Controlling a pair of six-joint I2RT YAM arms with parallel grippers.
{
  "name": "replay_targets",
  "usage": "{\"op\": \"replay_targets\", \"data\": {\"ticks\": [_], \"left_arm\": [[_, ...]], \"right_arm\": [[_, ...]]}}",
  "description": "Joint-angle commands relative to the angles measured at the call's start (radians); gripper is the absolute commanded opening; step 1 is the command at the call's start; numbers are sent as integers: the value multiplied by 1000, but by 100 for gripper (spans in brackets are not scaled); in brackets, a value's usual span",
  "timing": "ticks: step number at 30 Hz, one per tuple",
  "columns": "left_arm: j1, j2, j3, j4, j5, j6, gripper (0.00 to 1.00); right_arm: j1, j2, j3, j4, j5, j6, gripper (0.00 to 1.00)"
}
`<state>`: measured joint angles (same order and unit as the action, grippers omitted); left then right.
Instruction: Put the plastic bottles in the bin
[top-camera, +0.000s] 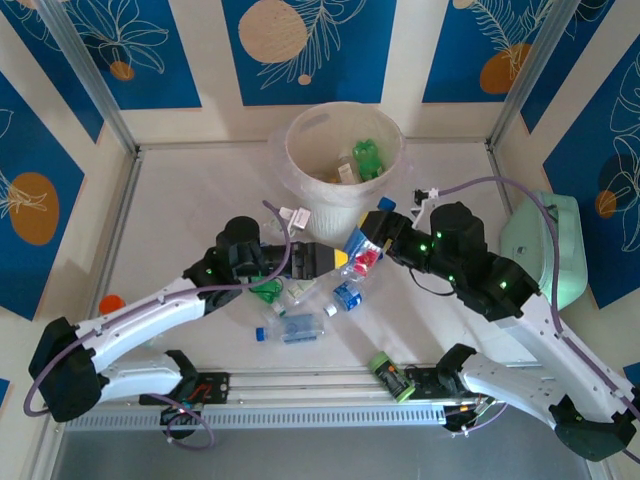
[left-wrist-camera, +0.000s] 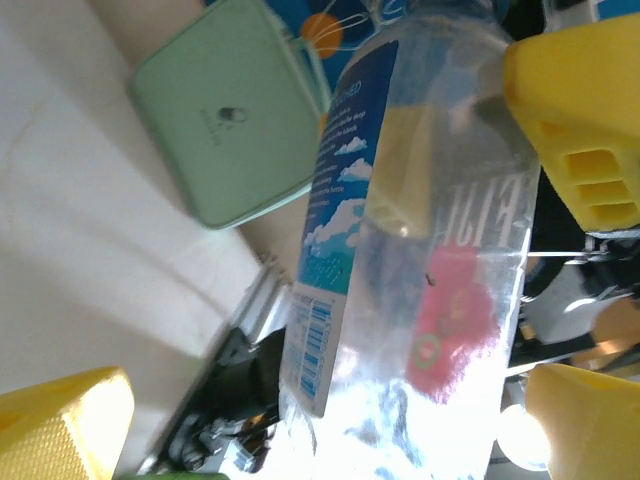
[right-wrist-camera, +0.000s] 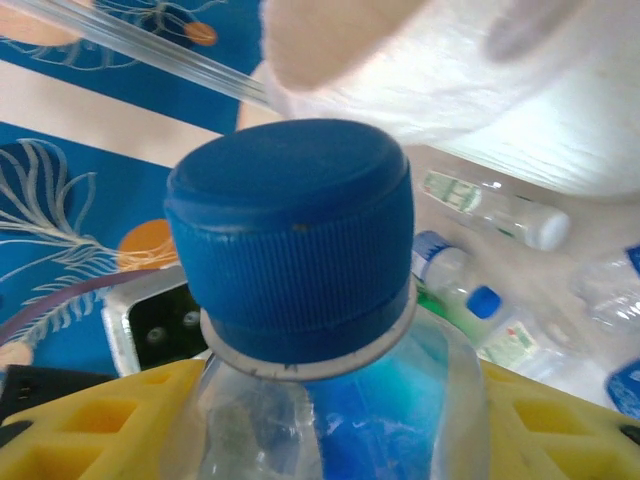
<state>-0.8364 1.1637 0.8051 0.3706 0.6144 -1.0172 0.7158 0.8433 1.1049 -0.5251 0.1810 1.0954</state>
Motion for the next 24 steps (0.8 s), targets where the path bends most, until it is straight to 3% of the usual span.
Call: {"op": "replay_targets", "data": {"ticks": [1, 7, 13, 21, 24], "left_arm": [[-19, 29, -4, 250, 41, -107, 100], [-60, 39, 23, 259, 22, -86, 100], [-72, 28, 74, 57, 6, 48, 98], [-70, 47, 45, 214, 29, -30, 93], [-71, 43, 54, 156, 19, 6, 90]], "right_arm": [[-3, -4, 25, 77, -37, -24, 58], [-6, 1, 27, 99, -47, -6, 58], [-6, 17, 38, 86, -56, 3, 58], [-32, -7, -2, 138, -90, 34, 58], [-33, 7, 20, 98, -87, 28, 57]]}}
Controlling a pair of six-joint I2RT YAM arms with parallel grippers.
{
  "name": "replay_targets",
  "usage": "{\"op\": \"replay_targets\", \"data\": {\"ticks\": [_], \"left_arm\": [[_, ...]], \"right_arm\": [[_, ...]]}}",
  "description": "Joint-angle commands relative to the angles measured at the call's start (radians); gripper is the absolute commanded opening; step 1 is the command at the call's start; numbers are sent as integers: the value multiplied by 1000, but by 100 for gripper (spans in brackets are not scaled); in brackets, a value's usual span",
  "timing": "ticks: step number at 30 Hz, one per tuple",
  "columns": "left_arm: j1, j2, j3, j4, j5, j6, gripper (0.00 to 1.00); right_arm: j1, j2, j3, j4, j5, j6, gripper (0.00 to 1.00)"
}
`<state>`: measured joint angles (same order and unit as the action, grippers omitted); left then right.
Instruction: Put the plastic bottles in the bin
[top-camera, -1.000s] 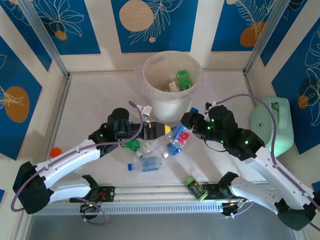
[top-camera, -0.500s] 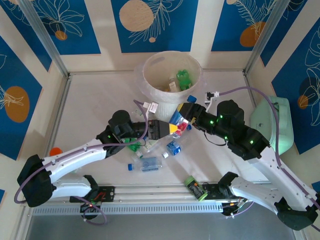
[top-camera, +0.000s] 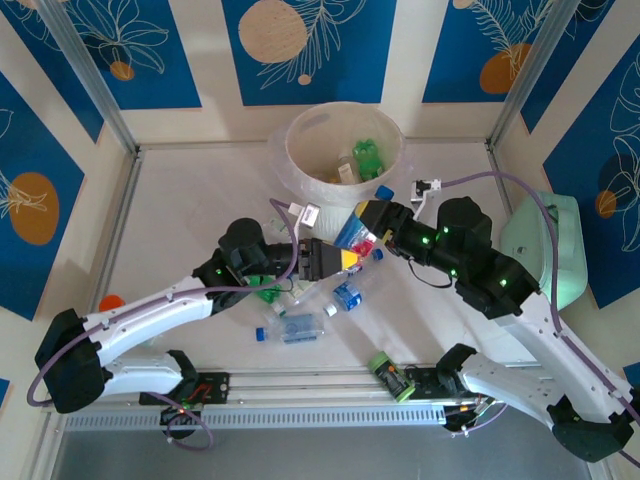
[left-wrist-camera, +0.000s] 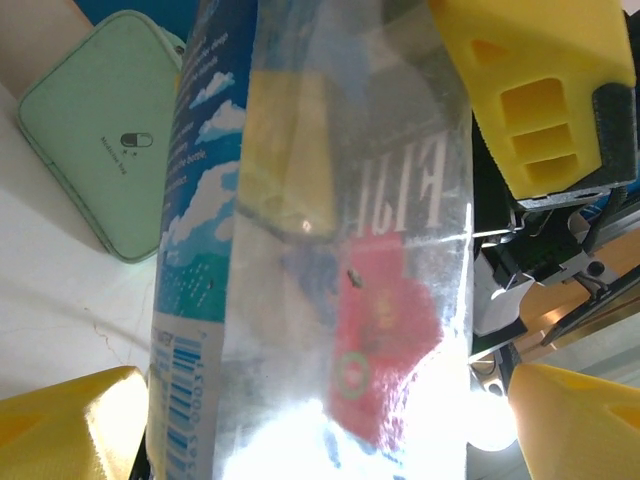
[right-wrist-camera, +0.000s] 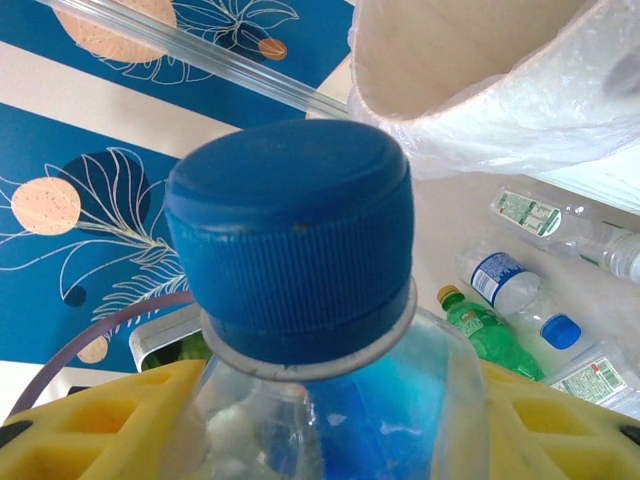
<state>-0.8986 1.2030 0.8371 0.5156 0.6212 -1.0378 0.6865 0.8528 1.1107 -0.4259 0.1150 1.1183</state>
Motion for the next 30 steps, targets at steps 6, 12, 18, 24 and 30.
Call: {"op": "replay_targets", "data": {"ticks": [6, 12, 18, 24, 30], "left_arm": [[-8, -36, 74, -253, -29, 203, 85], [-9, -56, 110, -417, -69, 316, 81], [-10, -30, 115, -419, -56, 327, 80], [-11, -13, 116, -387, -36, 312, 76], [-11, -21, 116, -378, -46, 312, 70]], "right_arm": [[-7, 12, 35, -87, 29, 23, 57], [-10, 36, 45, -128, 28, 49, 57], [-13, 53, 47, -116, 0, 70, 57], [-13, 67, 49, -119, -11, 82, 57], [-13, 77, 46, -127, -8, 81, 57]]}}
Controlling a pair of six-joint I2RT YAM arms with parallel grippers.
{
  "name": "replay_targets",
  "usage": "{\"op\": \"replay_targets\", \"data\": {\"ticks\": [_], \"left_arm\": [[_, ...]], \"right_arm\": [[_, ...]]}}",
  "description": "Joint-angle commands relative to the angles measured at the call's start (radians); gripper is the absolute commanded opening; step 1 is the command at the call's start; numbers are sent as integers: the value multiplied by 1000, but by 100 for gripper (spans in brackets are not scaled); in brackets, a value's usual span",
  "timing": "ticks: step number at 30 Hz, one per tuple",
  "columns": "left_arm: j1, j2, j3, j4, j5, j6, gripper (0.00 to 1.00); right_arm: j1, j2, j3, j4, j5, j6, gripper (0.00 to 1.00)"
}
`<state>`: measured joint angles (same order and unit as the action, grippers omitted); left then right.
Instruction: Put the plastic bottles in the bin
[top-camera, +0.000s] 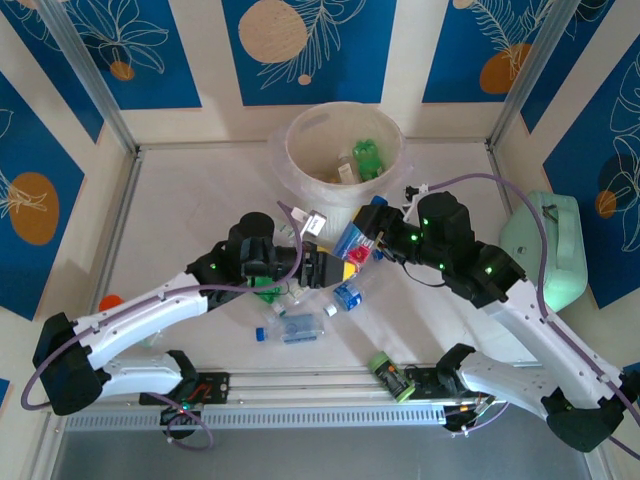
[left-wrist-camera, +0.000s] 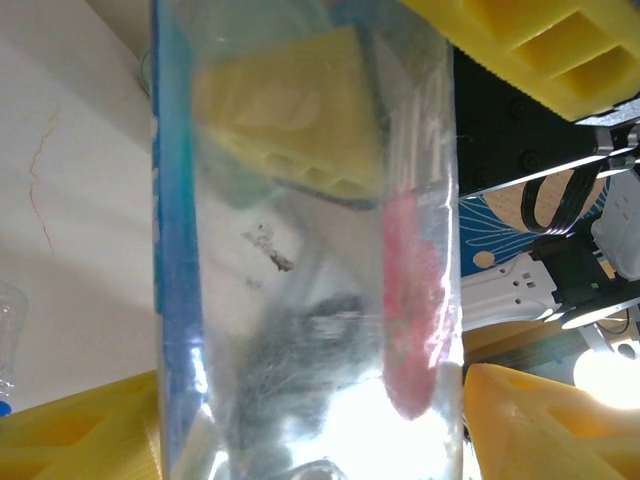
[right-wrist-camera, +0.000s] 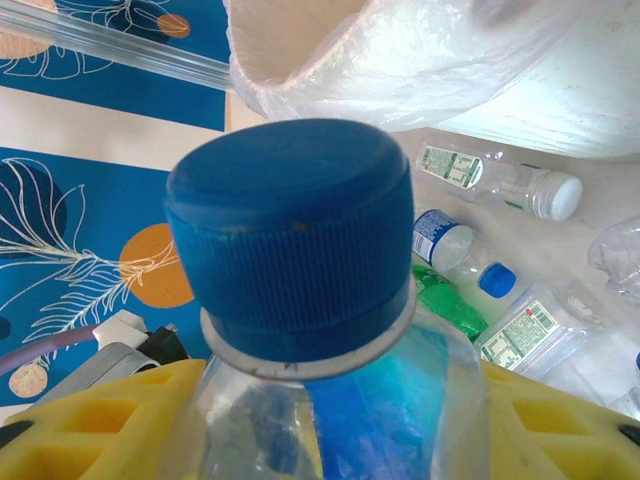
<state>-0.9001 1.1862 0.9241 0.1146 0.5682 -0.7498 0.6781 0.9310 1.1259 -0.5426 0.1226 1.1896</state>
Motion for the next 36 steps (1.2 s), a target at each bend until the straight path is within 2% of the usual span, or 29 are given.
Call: {"op": "replay_targets", "data": {"ticks": [1, 15, 22, 26, 30, 36], "left_arm": [[-9, -5, 27, 26, 6, 23, 69], [-9, -6, 18, 9, -72, 34, 53], [-8, -6, 18, -8, -107, 39, 52], [-8, -19, 18, -26, -149, 47, 52], [-5, -32, 43, -60, -196, 51, 53], [16, -2, 190, -180, -326, 63, 56]], "right_arm": [[-5, 0, 31, -12, -15, 10, 57], [-5, -2, 26, -29, -15, 13, 59], [-19, -4, 81, -147, 57, -23, 80], [-83, -30, 155, -291, 116, -87, 86], [-172, -77, 209, -421, 162, -144, 87], [-296, -159, 156, -504, 112, -162, 86]]}}
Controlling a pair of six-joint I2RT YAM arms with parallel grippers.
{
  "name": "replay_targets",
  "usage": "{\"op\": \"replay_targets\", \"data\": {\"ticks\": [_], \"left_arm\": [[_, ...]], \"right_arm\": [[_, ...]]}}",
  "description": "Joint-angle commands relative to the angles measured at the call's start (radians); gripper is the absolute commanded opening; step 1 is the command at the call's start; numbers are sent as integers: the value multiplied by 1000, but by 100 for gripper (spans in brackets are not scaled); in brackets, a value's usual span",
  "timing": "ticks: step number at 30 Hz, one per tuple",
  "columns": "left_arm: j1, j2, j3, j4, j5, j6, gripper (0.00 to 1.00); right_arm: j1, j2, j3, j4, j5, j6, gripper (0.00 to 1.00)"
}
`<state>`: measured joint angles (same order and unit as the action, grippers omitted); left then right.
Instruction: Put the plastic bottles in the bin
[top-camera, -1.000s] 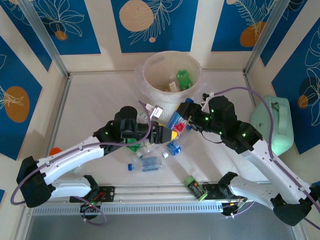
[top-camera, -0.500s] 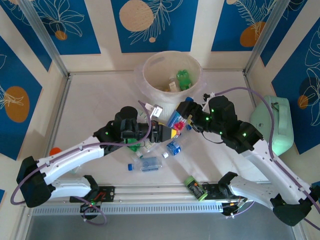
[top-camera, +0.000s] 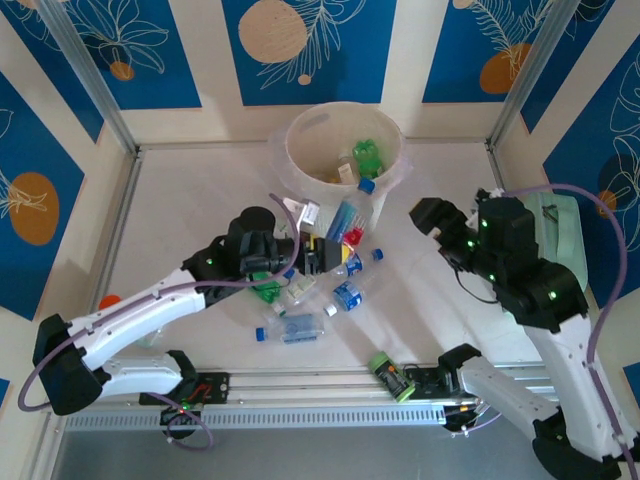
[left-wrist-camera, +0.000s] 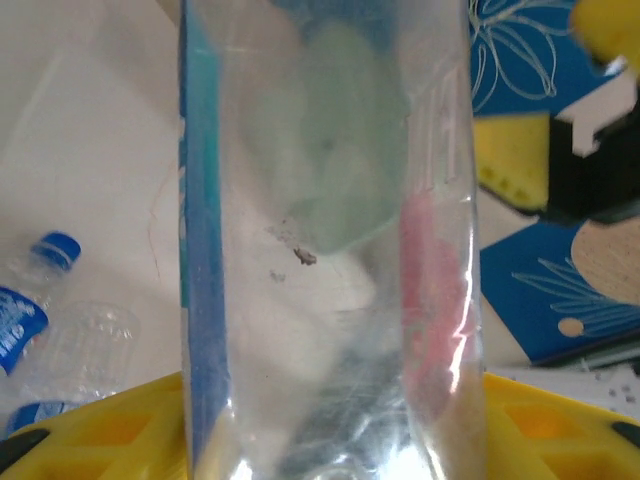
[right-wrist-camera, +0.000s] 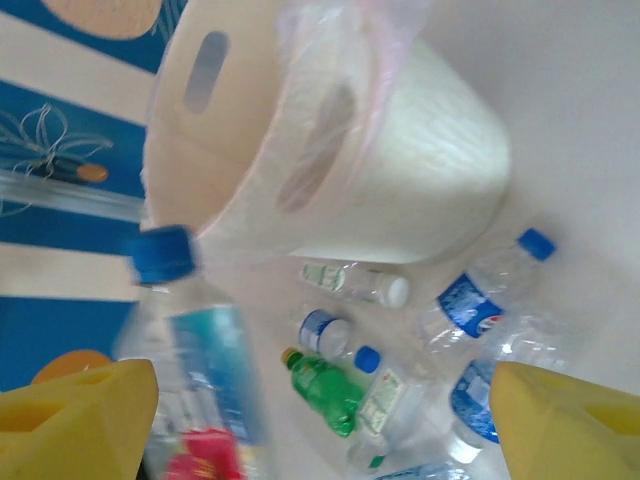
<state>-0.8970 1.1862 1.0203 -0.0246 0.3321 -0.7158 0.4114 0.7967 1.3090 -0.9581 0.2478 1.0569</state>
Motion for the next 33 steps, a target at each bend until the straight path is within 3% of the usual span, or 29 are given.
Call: {"op": "replay_targets", "data": {"ticks": [1, 11, 16, 20, 27, 30, 33], "left_arm": [[20, 12, 125, -50, -94, 27, 56], [119, 234, 535, -177, -96, -17, 55], [228, 376, 648, -155, -29, -164, 54], [289, 500, 725, -86, 98, -238, 54], [316, 623, 859, -129, 139, -250, 56], [316, 648, 883, -134, 147, -264, 61], [316, 649, 883, -133, 148, -279, 73]], "right_arm": [[-37, -37, -51, -90, -31, -23, 85], [-32, -104, -253, -70, -132, 39, 82], [-2, -114, -299, -56, -131, 64, 81], [41, -110, -339, -41, -120, 85, 81], [114, -81, -403, -26, -76, 122, 81], [136, -53, -433, -7, -52, 142, 80], [140, -14, -469, 40, -46, 147, 80]]}}
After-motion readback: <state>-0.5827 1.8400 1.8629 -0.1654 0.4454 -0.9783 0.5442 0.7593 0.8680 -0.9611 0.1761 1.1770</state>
